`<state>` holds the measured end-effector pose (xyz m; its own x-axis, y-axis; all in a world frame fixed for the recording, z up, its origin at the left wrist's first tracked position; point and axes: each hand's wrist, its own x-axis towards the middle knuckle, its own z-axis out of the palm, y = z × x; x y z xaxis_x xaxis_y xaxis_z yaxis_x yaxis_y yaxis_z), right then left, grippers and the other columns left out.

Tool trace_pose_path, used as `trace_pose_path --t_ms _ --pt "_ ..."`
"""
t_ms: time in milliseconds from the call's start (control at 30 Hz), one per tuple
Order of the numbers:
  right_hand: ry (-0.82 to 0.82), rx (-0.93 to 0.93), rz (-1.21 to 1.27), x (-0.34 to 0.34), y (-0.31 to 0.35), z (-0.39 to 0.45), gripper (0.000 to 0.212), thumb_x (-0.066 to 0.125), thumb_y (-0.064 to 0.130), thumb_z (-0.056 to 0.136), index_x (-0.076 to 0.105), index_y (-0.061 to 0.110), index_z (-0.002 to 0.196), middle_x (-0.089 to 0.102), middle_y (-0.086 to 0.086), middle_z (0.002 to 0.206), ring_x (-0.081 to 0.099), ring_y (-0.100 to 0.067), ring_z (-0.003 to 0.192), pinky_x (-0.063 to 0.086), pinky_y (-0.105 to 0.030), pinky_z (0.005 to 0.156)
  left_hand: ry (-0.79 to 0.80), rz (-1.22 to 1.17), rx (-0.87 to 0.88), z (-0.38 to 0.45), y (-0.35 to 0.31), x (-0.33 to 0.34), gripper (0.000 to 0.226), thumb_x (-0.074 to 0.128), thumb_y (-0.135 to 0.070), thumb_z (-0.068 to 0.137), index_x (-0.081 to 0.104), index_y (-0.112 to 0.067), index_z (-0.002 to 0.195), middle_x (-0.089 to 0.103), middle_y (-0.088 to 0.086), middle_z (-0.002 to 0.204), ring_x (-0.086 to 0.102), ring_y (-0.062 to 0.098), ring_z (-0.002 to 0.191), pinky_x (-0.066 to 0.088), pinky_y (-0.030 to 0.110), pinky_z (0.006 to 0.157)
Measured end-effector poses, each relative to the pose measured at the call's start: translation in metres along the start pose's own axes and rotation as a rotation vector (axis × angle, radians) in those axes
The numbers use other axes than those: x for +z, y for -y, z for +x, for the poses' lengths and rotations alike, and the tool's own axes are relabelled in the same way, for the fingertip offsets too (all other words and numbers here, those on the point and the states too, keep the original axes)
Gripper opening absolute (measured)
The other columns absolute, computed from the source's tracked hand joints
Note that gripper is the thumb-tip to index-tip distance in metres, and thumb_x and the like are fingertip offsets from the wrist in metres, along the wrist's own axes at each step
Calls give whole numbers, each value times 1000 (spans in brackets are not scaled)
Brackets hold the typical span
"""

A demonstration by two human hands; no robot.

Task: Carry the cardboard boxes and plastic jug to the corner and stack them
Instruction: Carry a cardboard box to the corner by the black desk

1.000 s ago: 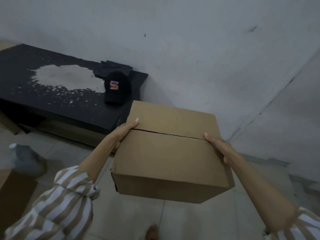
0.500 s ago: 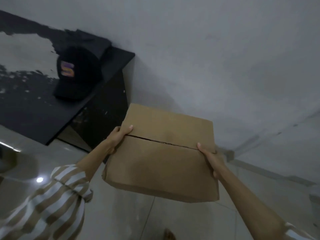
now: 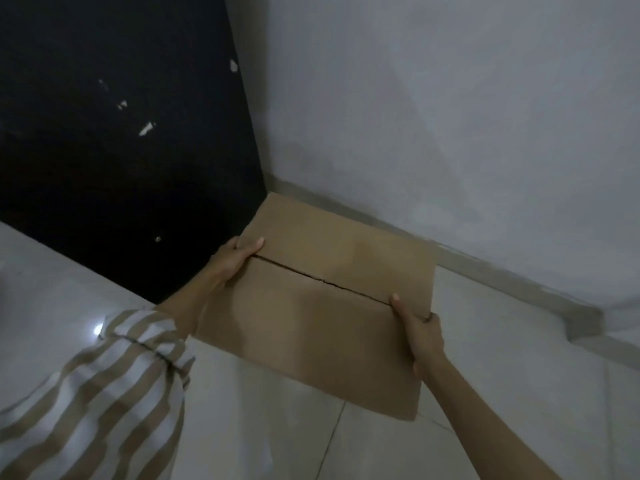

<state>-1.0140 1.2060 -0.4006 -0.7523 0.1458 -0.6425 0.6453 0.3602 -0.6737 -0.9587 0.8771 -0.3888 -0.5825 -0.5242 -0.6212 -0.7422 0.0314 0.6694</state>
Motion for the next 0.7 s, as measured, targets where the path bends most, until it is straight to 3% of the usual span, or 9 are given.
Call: trace_pose_path --t_ms 67,167,267,333,467,600,700 --pt "-10 6 -51 14 -9 8 94 69 65 70 36 13 142 51 -14 138 50 -38 123 39 -54 105 9 35 -16 19 11 -4 82 56 -68 76 37 -21 141 49 8 139 50 30 122 38 49 107" --pt "-21 11 -99 21 1 5 98 72 55 74 27 4 145 45 -20 143 46 -40 127 39 -51 105 -58 88 -58 19 13 -7 93 54 -69 76 27 -16 147 39 12 148 41 35 132 30 51 111" --pt "-56 -79 -272 16 33 -17 105 73 51 75 19 -3 147 31 -23 151 32 -41 138 32 -53 112 -215 234 27 -16 -9 -7 78 52 -53 88 21 -16 150 23 11 156 23 32 143 12 53 117" --pt "-34 -164 -414 12 65 -45 95 68 47 82 19 -1 149 24 -20 156 22 -38 144 24 -50 116 -166 197 113 -47 -30 -10 69 54 -42 90 26 -18 149 25 11 155 27 31 142 19 51 116" --pt "145 -291 -410 -1 147 -123 63 58 35 92 38 7 145 40 -14 150 40 -33 136 34 -42 112 -21 209 247 -131 -90 -45 40 48 -22 97 49 -18 137 49 7 141 48 25 128 39 39 107" --pt "286 -415 -450 -23 240 -232 38 44 19 100 51 8 136 53 -9 140 49 -27 128 36 -31 105 14 305 350 -231 -169 -104 34 44 -12 98 58 -16 128 58 5 133 51 21 126 39 31 103" --pt "362 -522 -457 -30 291 -316 30 43 20 100 58 15 126 59 -7 131 55 -21 114 40 -29 92 0 237 354 -312 -216 -150 33 46 -16 98 57 -16 129 58 4 131 52 18 122 39 30 101"
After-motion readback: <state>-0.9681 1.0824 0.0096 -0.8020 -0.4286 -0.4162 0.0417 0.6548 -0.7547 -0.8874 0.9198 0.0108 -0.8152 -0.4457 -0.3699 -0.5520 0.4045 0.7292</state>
